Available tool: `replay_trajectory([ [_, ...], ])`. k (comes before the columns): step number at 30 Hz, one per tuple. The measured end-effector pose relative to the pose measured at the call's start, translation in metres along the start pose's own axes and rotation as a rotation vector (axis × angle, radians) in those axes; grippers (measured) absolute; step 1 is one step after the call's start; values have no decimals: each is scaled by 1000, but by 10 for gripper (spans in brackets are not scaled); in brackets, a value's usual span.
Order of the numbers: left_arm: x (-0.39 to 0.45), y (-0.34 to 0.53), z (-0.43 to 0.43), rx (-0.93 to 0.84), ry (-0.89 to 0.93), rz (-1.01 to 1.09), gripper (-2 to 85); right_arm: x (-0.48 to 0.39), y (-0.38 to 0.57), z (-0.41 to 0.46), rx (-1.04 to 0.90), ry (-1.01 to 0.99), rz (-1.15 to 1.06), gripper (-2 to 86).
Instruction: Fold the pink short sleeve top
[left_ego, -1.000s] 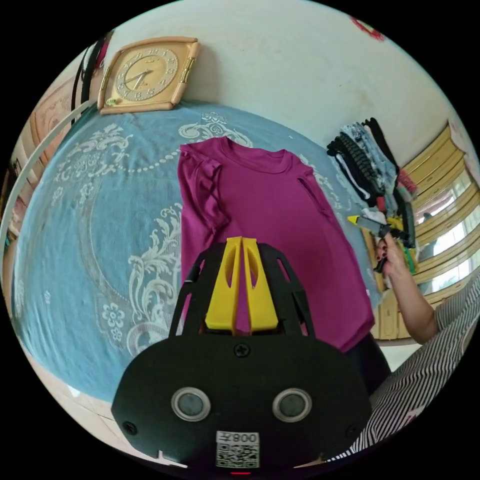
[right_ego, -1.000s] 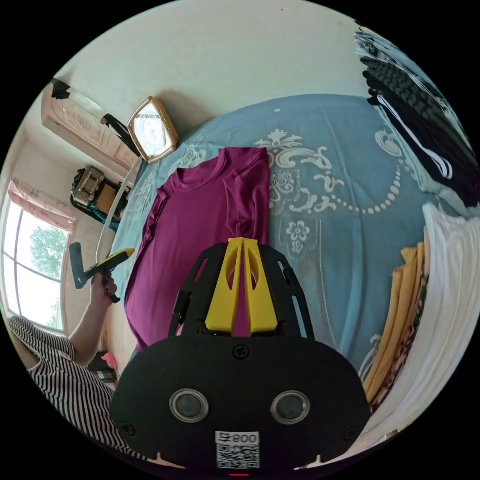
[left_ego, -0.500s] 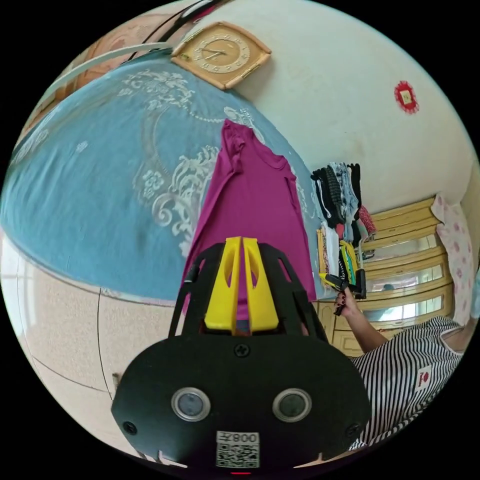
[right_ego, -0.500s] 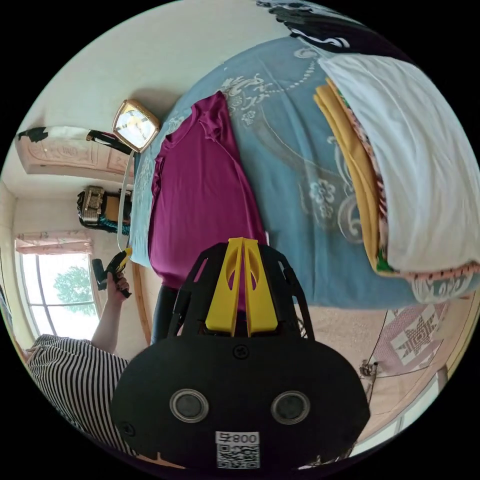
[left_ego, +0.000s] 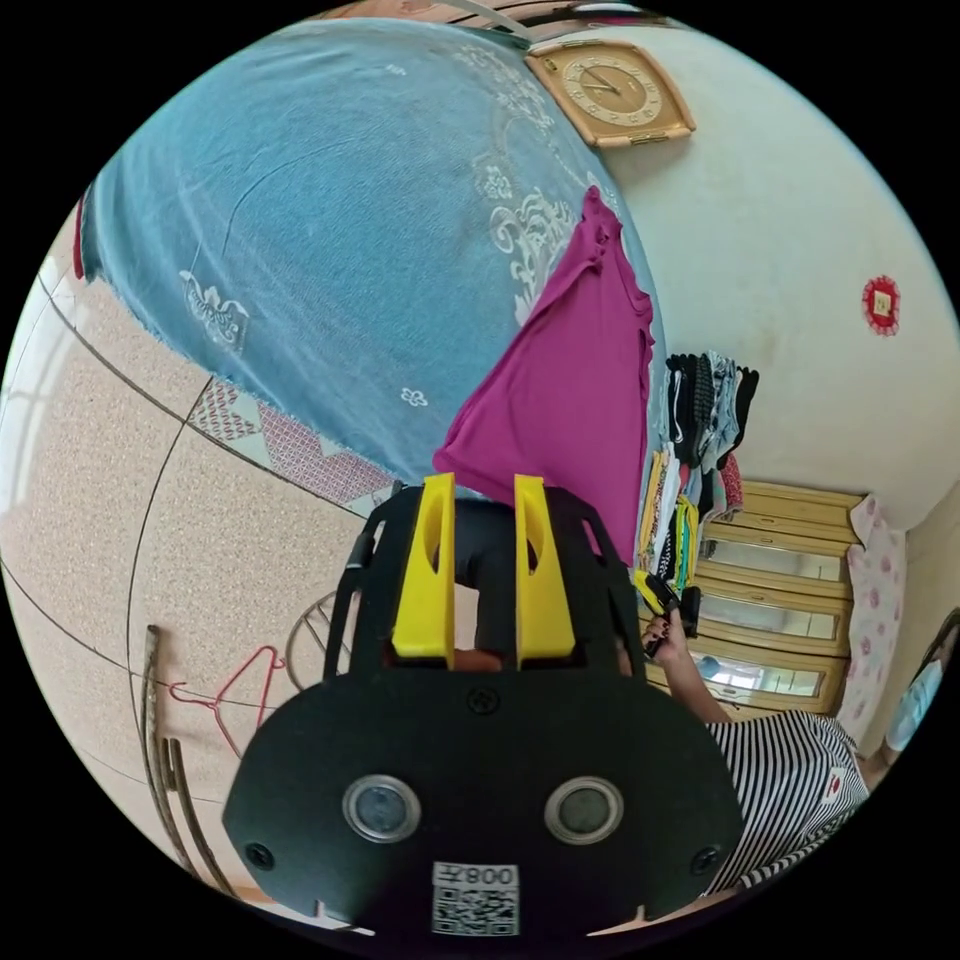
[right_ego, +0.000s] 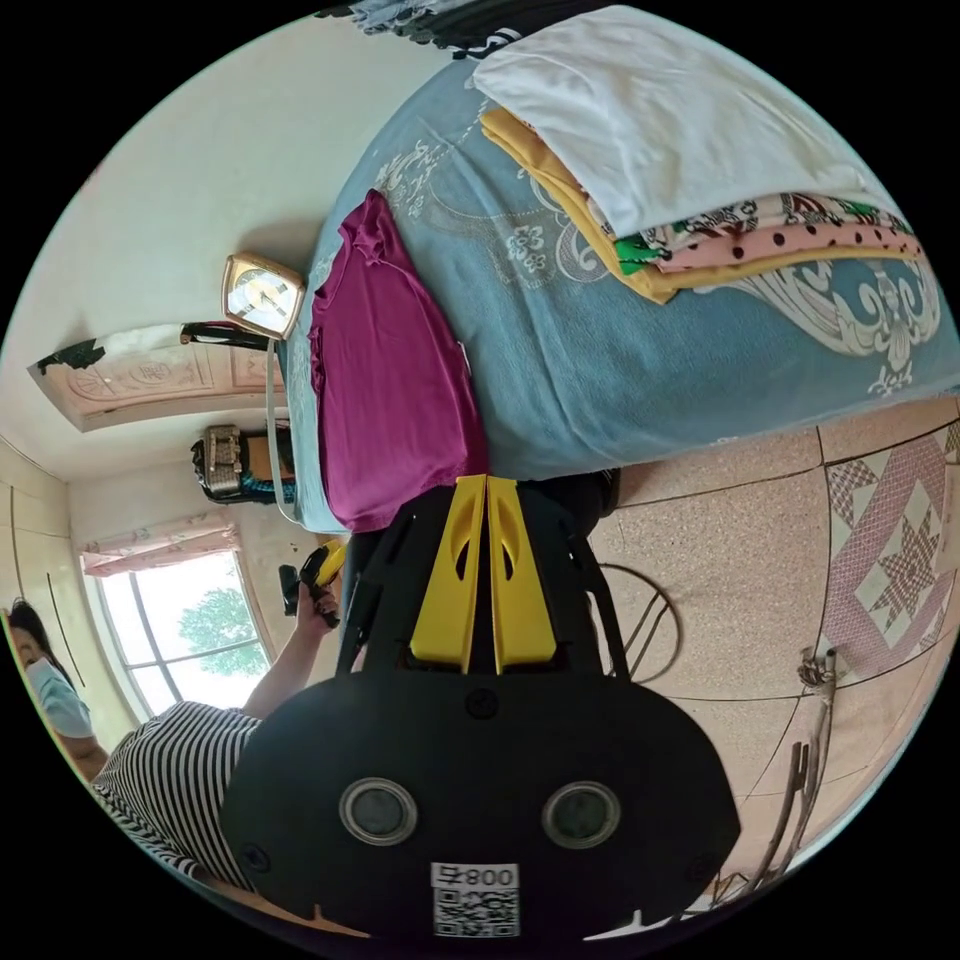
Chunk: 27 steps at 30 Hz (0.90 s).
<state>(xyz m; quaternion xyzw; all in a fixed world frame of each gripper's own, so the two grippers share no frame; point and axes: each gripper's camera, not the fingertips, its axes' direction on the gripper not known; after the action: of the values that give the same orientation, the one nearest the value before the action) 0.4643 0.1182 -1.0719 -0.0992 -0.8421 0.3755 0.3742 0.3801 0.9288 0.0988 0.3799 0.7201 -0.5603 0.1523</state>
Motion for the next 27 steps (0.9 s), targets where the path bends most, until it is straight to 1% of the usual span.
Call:
replay_trajectory([
  [5,-25,7,10,-45,-55,0,103,25,33,2,7,-28,20,18],
  [8,-36,10,15,-67,-53,10,106,35,48,5,7,-26,24,28],
  [12,-48,18,23,-77,-22,3,107,48,62,6,36,-35,31,48],
  [19,-66,37,43,-124,-13,-4,105,64,79,22,15,-13,41,60],
  [27,-86,64,45,-125,45,-4,96,89,106,41,8,-76,77,69],
])
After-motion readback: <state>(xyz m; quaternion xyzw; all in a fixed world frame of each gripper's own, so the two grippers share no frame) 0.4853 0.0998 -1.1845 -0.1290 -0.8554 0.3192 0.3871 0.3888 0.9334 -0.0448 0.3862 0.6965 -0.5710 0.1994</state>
